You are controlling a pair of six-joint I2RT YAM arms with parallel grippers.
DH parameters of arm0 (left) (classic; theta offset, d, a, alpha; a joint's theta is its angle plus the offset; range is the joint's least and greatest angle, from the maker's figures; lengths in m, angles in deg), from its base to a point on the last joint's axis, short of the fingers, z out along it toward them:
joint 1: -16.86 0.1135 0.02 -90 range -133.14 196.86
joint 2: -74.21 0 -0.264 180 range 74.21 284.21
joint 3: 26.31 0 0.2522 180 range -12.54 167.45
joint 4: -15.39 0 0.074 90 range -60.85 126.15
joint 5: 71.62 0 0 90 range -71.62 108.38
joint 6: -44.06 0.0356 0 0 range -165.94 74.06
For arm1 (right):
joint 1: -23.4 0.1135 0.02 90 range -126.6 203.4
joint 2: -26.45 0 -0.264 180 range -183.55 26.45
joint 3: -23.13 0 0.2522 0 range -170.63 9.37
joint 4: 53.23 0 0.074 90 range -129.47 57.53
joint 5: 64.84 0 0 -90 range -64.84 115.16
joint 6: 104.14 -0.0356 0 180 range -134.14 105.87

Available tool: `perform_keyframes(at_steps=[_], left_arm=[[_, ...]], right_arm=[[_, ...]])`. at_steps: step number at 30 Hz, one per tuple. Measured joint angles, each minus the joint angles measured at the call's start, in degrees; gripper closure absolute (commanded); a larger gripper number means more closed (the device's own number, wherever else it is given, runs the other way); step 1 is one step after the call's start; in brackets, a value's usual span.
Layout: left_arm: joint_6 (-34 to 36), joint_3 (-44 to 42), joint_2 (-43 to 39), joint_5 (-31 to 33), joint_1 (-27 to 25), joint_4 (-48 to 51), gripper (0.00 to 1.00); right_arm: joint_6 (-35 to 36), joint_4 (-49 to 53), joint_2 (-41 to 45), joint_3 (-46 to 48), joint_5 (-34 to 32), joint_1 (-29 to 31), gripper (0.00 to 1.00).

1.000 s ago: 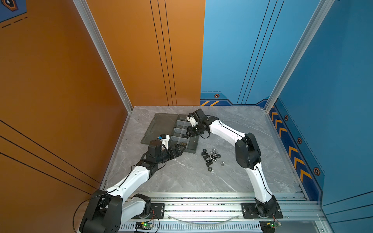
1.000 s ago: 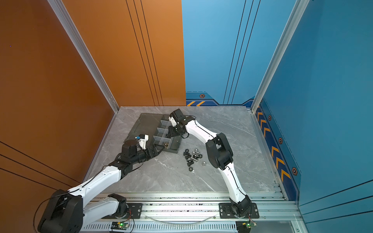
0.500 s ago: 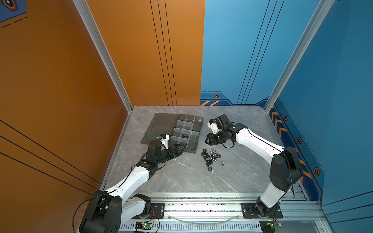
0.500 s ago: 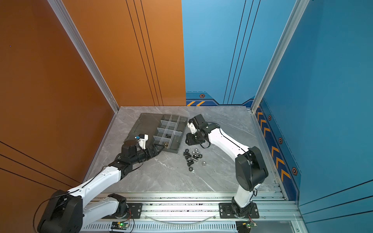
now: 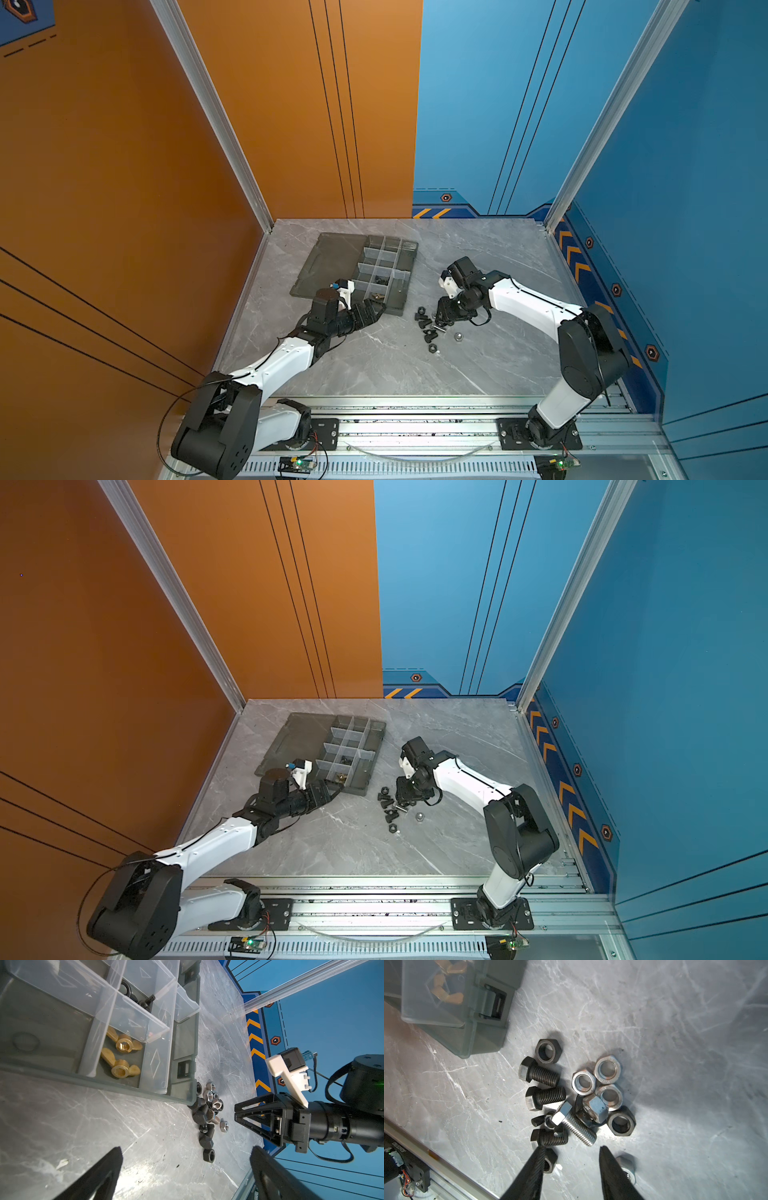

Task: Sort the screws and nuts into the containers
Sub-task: 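Move the open right gripper back over the pile of bolts and nuts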

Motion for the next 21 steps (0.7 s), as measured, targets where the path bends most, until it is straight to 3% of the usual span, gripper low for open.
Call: perform_keyframes(at_steps=[21], left_arm=[[-0.42, 2.47, 3.41, 0.2, -1.42, -0.42, 0.03]], right_arm=[[-0.2, -3.17, -3.87, 3.17, 3.15, -0.17, 0.55]])
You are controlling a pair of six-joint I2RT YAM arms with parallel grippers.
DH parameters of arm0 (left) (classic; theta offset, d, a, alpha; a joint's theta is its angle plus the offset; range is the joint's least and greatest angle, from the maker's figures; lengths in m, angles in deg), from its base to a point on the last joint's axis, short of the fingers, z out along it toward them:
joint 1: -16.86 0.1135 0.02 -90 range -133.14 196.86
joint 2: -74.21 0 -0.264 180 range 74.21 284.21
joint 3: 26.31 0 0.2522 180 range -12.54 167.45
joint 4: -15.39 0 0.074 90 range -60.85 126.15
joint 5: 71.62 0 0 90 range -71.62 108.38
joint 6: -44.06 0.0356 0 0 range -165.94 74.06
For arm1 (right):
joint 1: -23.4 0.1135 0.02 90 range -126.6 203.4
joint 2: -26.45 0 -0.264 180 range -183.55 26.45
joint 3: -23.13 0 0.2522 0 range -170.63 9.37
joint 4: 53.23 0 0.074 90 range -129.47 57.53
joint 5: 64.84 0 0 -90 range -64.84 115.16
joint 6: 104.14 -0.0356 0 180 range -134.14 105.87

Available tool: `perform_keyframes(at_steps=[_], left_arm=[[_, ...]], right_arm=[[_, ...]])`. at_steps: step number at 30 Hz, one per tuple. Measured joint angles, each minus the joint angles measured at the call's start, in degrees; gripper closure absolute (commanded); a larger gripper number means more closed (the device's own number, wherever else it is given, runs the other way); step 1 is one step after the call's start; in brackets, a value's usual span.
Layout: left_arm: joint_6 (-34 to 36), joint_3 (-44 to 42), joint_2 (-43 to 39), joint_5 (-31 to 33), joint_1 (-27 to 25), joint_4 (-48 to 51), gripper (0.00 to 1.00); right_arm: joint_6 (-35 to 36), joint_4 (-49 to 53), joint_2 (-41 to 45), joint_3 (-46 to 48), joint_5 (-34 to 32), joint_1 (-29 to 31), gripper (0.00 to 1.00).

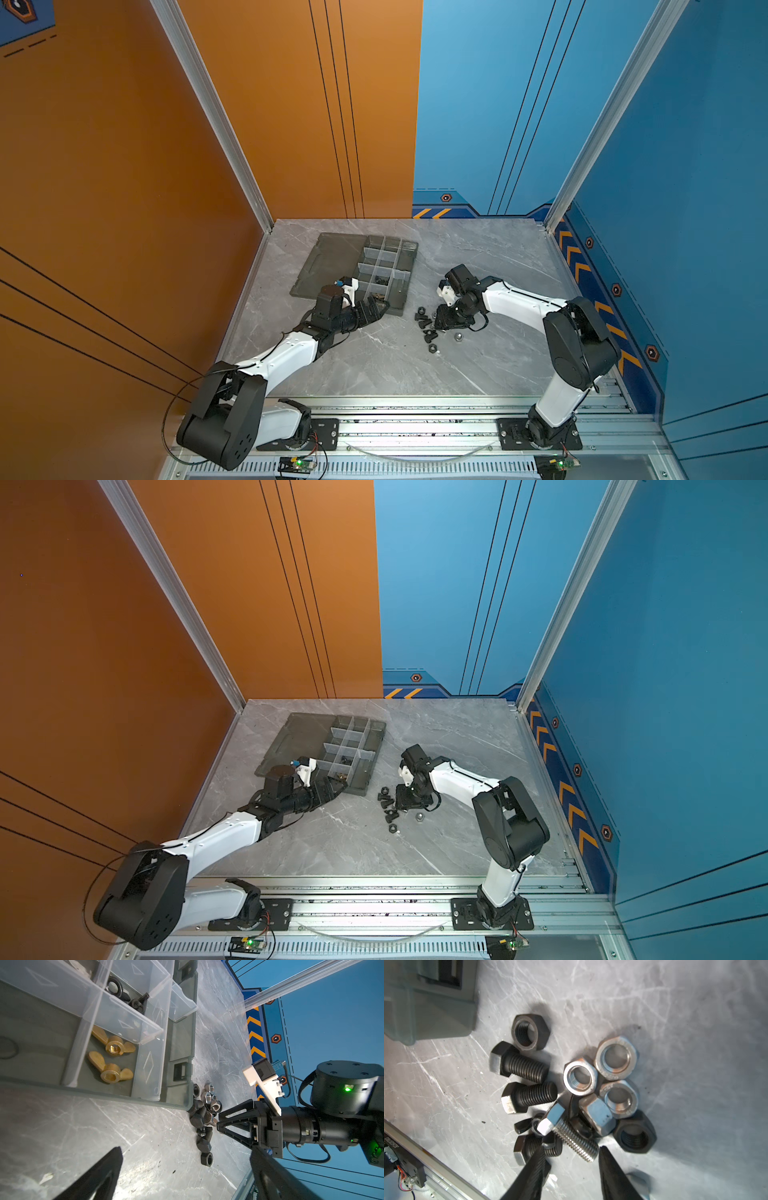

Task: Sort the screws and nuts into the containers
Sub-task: 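Move the open right gripper back over the pile of bolts and nuts, then lower the right gripper into the pile and close on a black wing nut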

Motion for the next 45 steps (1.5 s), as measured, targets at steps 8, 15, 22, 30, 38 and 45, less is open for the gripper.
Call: perform_keyframes(at_steps=[8, 15, 22, 30, 38, 45], left_arm=[[0.0, 0.11, 0.55, 0.0, -0.22, -0.39, 0.02], [0.0, 0.22, 0.63, 0.0, -0.37, -0.44, 0.02], [0.0, 0.22, 0.85, 0.0, -0.44, -0.44, 0.02], [-0.02, 0.22, 0.98, 0.0, -0.79, -0.81, 0.02], [-0.02, 0.22, 1.14, 0.02, -0.85, -1.16, 0.02], [0.0, 0.22, 1.6, 0.02, -0.85, -1.29, 0.02]], right_arm=[[-0.46, -1.7, -1.22, 0.83, 2.12, -0.04, 0.55], [-0.59, -2.29, -2.19, 1.16, 6.6, 1.03, 0.55], [0.72, -2.58, -1.44, 2.05, 9.09, 2.21, 0.54], [2.67, -3.02, 2.89, 2.38, 8.39, 0.07, 0.54], [4.28, -3.26, 2.78, 2.29, 5.14, -0.92, 0.55], [5.95, -3.26, 0.57, 0.39, 4.04, -1.92, 0.57]])
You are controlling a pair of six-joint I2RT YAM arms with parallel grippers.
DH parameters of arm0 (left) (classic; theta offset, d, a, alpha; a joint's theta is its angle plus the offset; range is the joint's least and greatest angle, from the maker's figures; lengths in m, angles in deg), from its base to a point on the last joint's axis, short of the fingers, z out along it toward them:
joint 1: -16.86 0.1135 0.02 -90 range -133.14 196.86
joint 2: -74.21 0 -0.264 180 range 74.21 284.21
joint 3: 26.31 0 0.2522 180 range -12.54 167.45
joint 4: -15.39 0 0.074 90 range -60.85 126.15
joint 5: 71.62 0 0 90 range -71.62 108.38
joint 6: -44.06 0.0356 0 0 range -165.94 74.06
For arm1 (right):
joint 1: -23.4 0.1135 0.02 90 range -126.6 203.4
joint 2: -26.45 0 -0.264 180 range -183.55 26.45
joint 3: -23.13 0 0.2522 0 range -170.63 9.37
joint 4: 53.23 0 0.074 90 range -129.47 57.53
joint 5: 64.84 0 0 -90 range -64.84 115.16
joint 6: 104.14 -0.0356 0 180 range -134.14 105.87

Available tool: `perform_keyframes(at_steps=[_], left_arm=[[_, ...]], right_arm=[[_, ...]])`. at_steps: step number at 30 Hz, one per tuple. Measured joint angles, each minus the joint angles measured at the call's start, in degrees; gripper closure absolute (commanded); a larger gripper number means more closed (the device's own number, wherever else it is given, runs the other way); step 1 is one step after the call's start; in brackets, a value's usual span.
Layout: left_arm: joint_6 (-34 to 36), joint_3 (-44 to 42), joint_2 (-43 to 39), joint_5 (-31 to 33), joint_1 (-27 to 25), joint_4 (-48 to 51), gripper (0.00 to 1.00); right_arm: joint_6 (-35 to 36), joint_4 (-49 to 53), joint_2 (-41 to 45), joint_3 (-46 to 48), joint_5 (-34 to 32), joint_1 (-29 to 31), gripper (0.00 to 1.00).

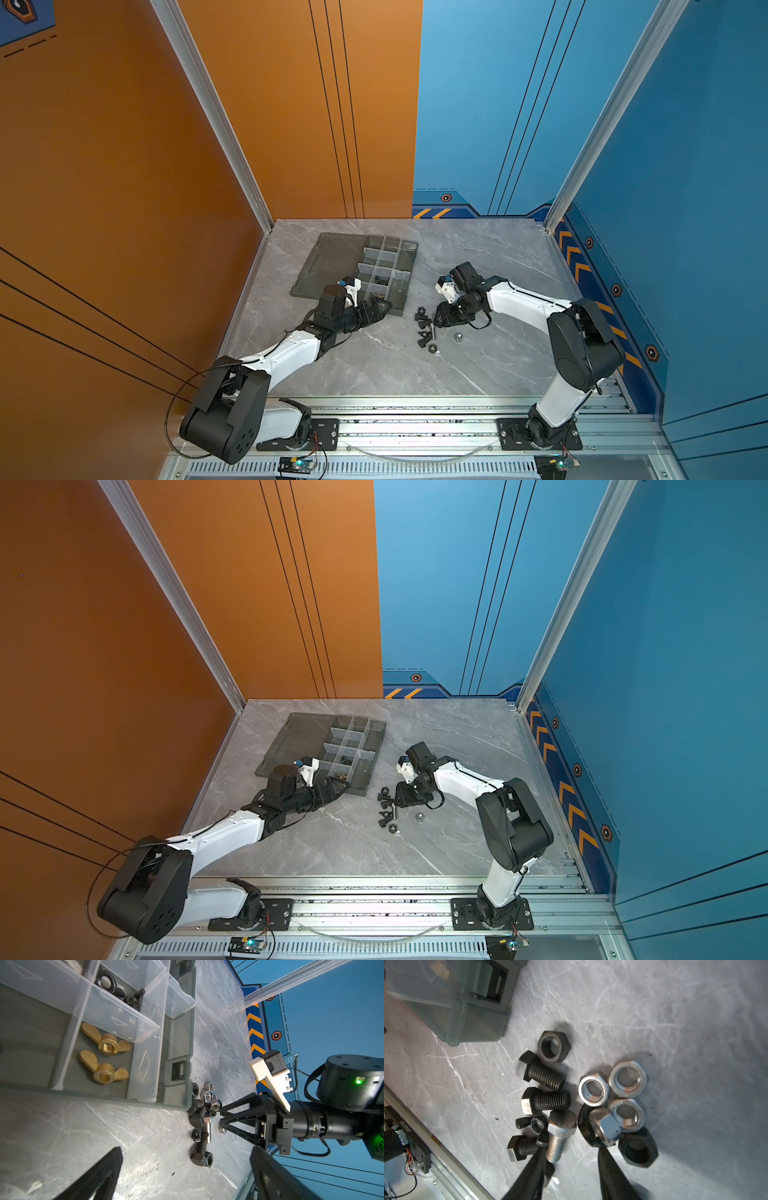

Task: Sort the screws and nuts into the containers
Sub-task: 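Lower the right gripper into the pile and close on a black wing nut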

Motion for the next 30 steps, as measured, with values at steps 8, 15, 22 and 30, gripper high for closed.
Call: perform_keyframes(at_steps=[8, 15, 22, 30], left_arm=[[-0.02, 0.0, 0.13, -0.02, 0.0, -0.24, 0.02], [-0.02, 0.0, 0.42, 0.0, 0.0, -0.42, 0.02], [-0.02, 0.0, 0.44, 0.0, 0.0, -0.46, 0.02], [-0.02, 0.0, 0.5, 0.0, 0.0, -0.63, 0.02]], right_arm=[[1.31, 0.02, -1.44, -0.83, 0.09, -0.42, 0.58], [2.08, 0.0, -3.56, -1.29, 0.24, -0.48, 0.58], [2.45, 0.0, -5.27, -3.76, 0.09, -1.07, 0.61], [3.61, 0.02, -5.38, -4.13, 1.03, -1.38, 0.61]])
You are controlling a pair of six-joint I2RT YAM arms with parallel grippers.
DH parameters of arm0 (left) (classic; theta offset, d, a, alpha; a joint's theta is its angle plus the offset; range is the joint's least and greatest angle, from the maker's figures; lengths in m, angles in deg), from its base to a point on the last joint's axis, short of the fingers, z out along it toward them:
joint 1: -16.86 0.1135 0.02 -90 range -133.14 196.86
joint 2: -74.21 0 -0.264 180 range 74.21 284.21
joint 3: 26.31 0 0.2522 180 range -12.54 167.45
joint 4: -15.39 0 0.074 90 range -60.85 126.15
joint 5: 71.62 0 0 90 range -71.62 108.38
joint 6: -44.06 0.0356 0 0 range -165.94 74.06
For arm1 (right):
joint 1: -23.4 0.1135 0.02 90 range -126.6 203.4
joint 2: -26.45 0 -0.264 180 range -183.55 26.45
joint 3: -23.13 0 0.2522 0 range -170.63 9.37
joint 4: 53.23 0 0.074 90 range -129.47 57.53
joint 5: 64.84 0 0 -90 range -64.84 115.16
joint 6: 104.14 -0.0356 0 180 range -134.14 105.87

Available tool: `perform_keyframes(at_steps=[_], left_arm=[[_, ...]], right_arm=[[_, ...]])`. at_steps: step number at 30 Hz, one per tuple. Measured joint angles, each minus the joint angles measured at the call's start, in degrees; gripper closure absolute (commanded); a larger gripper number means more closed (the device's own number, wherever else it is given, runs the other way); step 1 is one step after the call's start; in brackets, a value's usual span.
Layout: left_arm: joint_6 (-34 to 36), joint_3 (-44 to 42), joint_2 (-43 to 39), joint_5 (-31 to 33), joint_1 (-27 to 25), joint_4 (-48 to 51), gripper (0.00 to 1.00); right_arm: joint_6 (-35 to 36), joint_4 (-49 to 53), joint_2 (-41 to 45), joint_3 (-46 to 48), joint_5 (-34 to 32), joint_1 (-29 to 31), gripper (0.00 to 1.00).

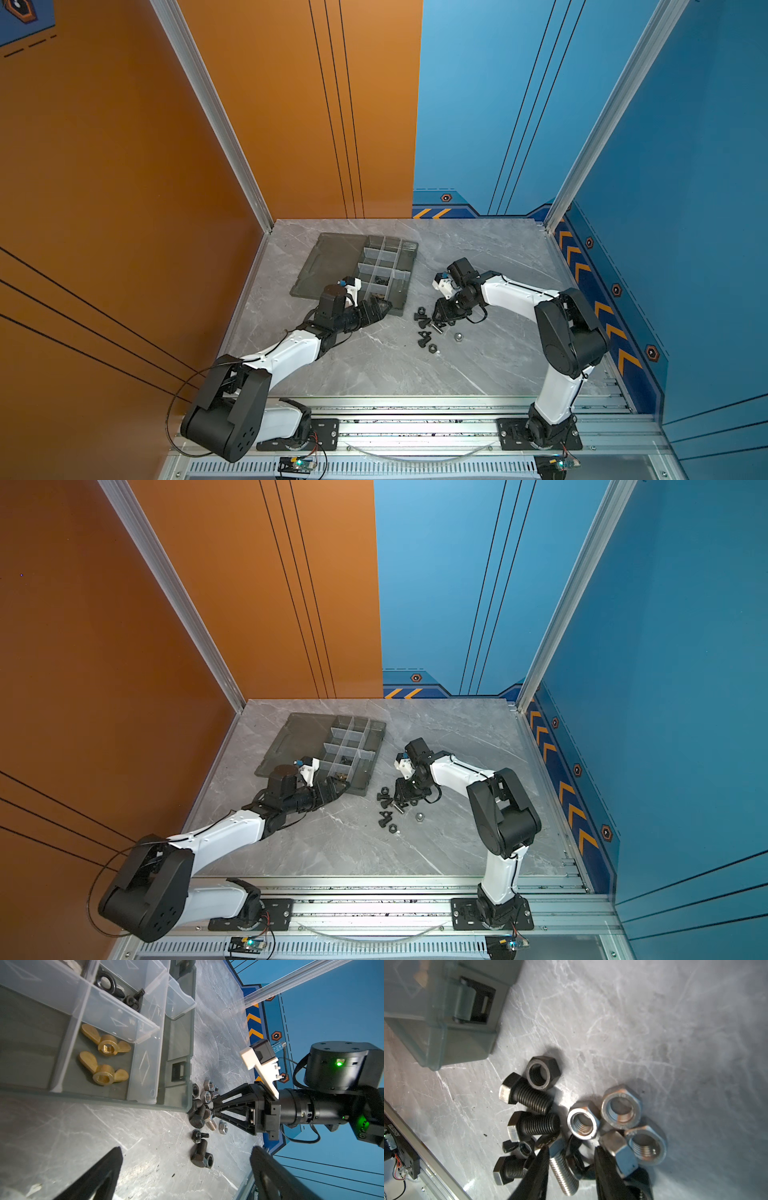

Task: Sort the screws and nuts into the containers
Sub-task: 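Lower the right gripper into the pile and close on a black wing nut, then lift the black wing nut with the right gripper over the wing-nut compartment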

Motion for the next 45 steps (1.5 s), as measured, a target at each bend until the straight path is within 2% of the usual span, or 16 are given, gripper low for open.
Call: perform_keyframes(at_steps=[14, 22, 32, 39, 45], left_arm=[[-0.2, 0.04, 1.33, -0.02, -0.26, -0.96, 0.02], [-0.2, 0.07, 1.33, 0.0, -0.26, -1.01, 0.02], [-0.2, 0.07, 1.33, 0.0, -0.26, -1.01, 0.02], [-0.2, 0.07, 1.33, -0.02, -0.26, -1.01, 0.02], [-0.22, 0.07, 1.33, 0.0, -0.26, -1.01, 0.02]], right_arm=[[0.09, -1.99, 0.48, 3.39, 4.59, -2.43, 0.63], [0.11, -1.99, 0.48, 4.24, 4.68, -2.8, 0.64], [0.13, -1.99, 0.48, 4.5, 3.58, -2.23, 0.71], [0.13, -2.01, 0.42, 4.5, 2.86, -1.38, 0.77], [0.04, -2.08, 0.66, 4.39, 2.56, -1.29, 0.92]])
